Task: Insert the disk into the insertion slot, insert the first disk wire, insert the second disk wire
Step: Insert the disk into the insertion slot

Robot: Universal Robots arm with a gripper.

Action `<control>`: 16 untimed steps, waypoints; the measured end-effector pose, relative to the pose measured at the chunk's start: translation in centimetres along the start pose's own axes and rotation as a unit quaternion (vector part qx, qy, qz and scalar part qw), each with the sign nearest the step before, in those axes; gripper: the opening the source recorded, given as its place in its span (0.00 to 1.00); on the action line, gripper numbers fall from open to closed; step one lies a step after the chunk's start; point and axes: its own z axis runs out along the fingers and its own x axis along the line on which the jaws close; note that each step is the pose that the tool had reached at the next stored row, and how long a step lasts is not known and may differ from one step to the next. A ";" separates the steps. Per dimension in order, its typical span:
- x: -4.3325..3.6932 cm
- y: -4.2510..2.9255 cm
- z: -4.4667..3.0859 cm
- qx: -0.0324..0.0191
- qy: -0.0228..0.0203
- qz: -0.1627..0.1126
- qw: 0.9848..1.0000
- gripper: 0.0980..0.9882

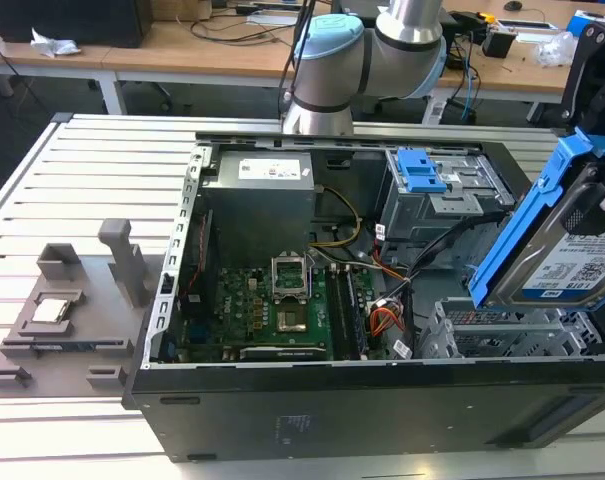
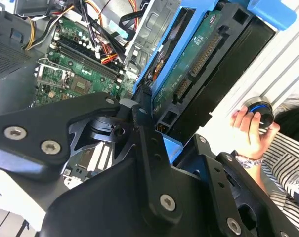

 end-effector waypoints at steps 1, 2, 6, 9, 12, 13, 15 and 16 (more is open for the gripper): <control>0.00 0.00 0.05 0.000 0.000 0.000 1.000 0.30; 0.00 0.00 0.10 0.000 0.000 0.000 1.000 0.30; 0.00 -0.03 0.67 0.000 0.000 0.000 1.000 0.30; 0.00 -0.03 0.89 0.000 0.000 0.000 1.000 0.30; 0.00 -0.05 1.25 0.000 0.000 0.000 1.000 0.30; 0.00 -0.06 1.43 0.000 0.000 0.000 1.000 0.30; 0.00 -0.06 1.62 0.000 0.000 0.000 1.000 0.30; 0.00 -0.06 1.67 0.000 0.000 0.000 1.000 0.30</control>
